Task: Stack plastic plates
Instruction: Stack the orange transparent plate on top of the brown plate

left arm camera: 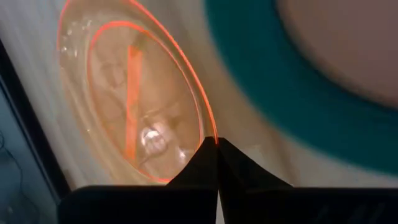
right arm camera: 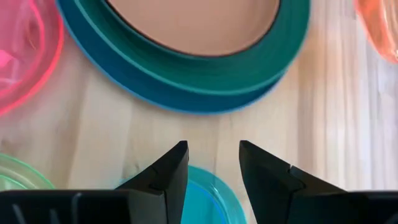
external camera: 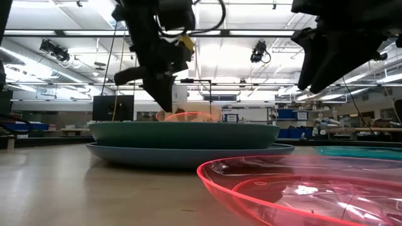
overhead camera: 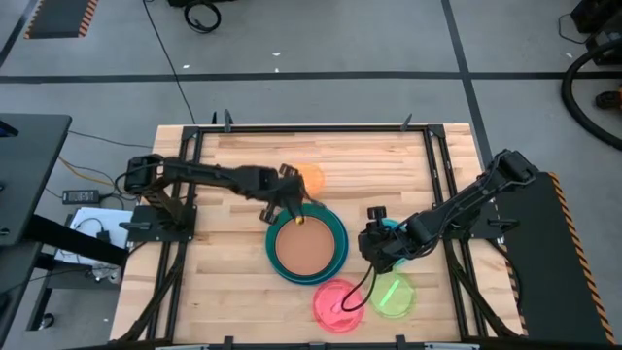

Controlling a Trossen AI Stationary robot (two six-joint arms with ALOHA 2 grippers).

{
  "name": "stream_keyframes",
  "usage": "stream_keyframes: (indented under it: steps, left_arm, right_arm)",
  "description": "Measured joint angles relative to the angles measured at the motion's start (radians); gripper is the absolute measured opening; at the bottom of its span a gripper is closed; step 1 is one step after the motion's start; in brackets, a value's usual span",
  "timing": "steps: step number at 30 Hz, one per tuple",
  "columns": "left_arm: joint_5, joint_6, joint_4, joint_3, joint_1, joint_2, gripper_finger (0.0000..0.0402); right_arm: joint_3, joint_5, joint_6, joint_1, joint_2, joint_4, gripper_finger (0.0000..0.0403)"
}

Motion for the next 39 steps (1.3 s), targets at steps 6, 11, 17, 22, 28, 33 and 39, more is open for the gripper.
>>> stream_keyframes:
  steps: [6,11,17,22,28,33,39]
  left_arm:
    - [-0.011,-0.113,0.017,0.000,-0.173,0.001,0.0001]
    - [-0.010,-0.209,0.031,0.019,-0.312,0.001,0.0001]
    - [-0.010,-0.227,0.098,0.021,-0.431,0.001,0.0001]
    - [-0.012,-0.266,0.106,0.021,-0.477,0.001,0.0000]
    - [-0.028,-0.282,0.103,0.021,-0.518,0.019,0.0000]
    - [-0.028,-0.282,0.057,0.047,-0.520,0.077,0.0000]
    - [-0.035,-0.274,-0.037,0.104,-0.519,0.149,0.0006]
  right_arm:
    - [-0.002,0.004,-0.004,-0.010,-0.022,-0.024,0.0153]
    - [-0.002,0.000,-0.023,-0.013,-0.022,-0.024,0.0153]
    - [-0.002,-0.059,-0.057,-0.032,-0.022,-0.025,0.0153]
    - [-0.002,-0.065,-0.075,-0.051,-0.022,-0.025,0.0153]
    - [-0.002,-0.090,-0.078,-0.061,-0.021,-0.024,0.0153]
    - [-0.002,-0.095,-0.091,-0.067,-0.021,-0.014,0.0153]
    - [-0.002,-0.144,-0.088,-0.083,-0.021,-0.009,0.0153]
